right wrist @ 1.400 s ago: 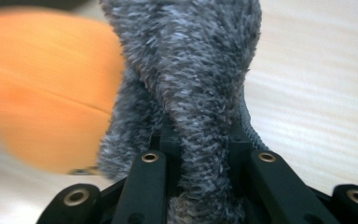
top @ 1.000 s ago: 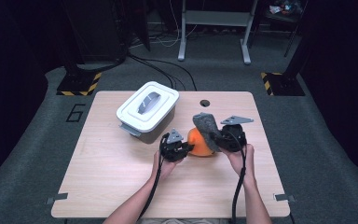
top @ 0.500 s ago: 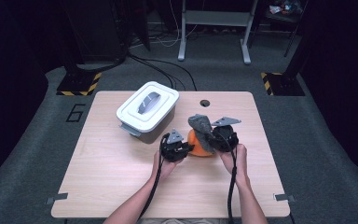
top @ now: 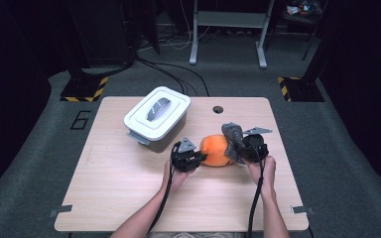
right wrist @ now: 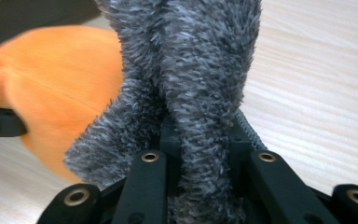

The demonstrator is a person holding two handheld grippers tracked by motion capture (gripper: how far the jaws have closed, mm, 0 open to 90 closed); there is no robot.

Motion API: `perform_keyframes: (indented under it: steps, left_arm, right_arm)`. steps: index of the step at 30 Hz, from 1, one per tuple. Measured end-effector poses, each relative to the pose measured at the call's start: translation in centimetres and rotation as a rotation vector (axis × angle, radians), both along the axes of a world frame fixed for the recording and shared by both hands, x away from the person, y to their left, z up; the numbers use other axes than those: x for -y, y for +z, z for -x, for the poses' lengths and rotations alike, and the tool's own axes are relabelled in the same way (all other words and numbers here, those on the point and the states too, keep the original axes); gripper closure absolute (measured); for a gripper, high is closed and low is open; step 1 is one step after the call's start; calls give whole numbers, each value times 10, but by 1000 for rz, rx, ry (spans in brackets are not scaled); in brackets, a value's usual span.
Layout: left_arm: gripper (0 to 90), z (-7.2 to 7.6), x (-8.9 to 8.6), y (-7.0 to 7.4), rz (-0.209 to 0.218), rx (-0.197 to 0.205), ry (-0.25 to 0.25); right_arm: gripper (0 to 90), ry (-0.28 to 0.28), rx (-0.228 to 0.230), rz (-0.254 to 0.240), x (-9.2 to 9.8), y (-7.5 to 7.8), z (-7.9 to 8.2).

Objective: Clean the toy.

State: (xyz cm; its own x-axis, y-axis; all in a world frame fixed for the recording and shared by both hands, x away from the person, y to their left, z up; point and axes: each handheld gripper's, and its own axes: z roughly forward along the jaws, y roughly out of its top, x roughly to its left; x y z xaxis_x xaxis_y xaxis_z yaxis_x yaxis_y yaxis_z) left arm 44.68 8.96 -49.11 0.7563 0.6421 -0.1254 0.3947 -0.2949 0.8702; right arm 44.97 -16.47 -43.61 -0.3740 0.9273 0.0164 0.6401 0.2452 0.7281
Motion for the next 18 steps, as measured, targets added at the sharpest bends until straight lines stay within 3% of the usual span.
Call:
perform_keyframes:
  steps: [14,18]
  left_arm:
    - [765,-2,-2,-1,14,-13,-1]
    - [765,-2,-2,-1,15,-15,2]
  right_arm:
    - [750,-65,-93,42,14,-31,-17]
    - [749,-72,-157,53,15,-45,-22]
